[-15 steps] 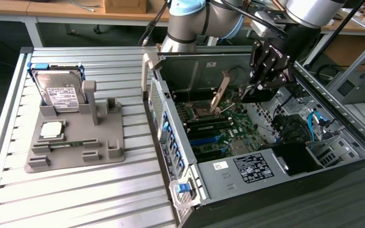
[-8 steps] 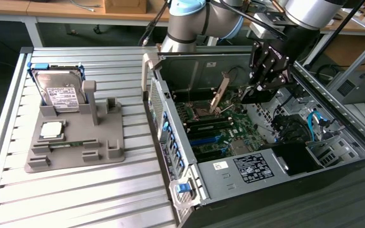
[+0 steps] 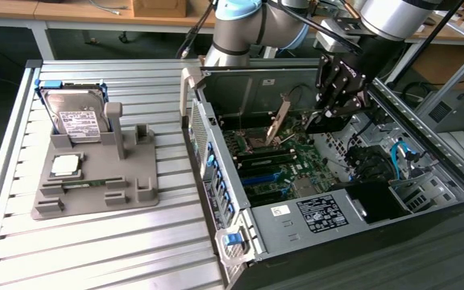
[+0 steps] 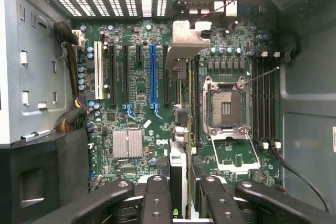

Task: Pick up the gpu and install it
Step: 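Insert the gpu into the slot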

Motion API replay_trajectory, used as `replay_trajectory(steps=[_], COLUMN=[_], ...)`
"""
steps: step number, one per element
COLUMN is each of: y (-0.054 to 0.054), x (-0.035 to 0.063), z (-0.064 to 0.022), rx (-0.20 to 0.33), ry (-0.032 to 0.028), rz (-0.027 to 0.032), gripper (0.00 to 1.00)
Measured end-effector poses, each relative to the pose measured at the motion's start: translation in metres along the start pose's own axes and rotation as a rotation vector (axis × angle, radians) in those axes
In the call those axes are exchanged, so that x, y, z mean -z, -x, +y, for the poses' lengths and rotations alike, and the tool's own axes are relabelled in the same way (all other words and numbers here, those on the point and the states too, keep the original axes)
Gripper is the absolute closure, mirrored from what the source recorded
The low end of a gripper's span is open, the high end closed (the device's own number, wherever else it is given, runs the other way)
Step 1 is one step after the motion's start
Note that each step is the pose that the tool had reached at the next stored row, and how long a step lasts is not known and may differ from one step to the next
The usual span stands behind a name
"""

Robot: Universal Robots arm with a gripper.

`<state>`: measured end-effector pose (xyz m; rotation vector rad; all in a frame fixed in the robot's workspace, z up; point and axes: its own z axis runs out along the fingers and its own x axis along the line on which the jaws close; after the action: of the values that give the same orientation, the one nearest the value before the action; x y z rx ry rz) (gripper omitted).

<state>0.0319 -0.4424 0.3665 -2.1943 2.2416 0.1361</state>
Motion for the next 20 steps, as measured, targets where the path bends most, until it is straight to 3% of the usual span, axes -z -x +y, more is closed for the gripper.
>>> replay_trajectory(steps=[20], y=[-0.0025], x=[-0.0069], z=[0.0026], rx=[0.0], ry=[0.0], rz=[-0.0002], gripper=[0.73])
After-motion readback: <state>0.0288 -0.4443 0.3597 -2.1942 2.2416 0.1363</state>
